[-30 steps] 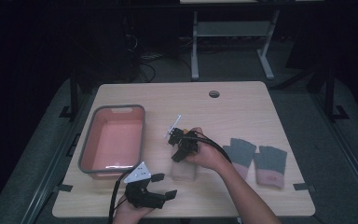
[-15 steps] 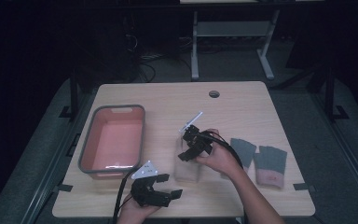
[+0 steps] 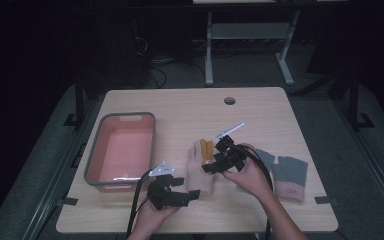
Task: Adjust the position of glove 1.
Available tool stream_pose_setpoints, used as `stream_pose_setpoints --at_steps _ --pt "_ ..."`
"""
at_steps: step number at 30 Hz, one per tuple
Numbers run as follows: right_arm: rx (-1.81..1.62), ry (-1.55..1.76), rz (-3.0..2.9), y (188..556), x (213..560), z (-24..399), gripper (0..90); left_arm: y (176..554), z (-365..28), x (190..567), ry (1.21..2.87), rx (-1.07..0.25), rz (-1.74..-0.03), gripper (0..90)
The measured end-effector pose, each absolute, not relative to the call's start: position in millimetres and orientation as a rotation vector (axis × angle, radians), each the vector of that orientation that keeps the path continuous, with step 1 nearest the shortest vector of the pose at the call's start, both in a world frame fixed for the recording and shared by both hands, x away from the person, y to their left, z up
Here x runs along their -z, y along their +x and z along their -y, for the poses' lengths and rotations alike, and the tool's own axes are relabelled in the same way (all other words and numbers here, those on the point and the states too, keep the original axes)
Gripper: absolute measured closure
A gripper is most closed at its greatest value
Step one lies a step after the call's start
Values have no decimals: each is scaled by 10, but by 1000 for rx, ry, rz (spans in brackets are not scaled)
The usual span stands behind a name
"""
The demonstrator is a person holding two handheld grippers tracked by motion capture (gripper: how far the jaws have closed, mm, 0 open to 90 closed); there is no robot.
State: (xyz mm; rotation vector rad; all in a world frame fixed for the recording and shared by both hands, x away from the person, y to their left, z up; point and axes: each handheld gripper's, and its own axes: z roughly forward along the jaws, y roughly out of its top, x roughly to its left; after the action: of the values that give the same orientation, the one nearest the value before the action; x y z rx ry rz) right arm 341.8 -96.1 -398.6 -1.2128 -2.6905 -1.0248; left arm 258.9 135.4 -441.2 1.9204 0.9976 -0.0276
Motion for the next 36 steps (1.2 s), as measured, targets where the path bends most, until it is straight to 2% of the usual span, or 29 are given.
stream_pose_setpoints --at_steps 11,14,18,24,31,36 --pt "1063 -1329 2526 3380 4260 1175 325 2850 -1295 4508 1894 105 -1150 222" --pt "1111 -1370 2450 3367 4325 1212 351 2897 -1279 4547 1910 136 -1155 300" --pt "1133 -1430 2373 3346 4363 1231 386 2939 -1233 4617 1978 155 -1155 356" --pt "1127 -1496 2289 3348 4503 1246 430 2956 -1219 4645 1980 174 -1169 400" --pt "1154 -1529 2220 3355 4634 1251 438 3009 -1219 4639 2004 213 -1178 502" --pt "1149 -1561 2175 3357 4665 1217 438 3020 -1215 4643 2006 230 -1177 529"
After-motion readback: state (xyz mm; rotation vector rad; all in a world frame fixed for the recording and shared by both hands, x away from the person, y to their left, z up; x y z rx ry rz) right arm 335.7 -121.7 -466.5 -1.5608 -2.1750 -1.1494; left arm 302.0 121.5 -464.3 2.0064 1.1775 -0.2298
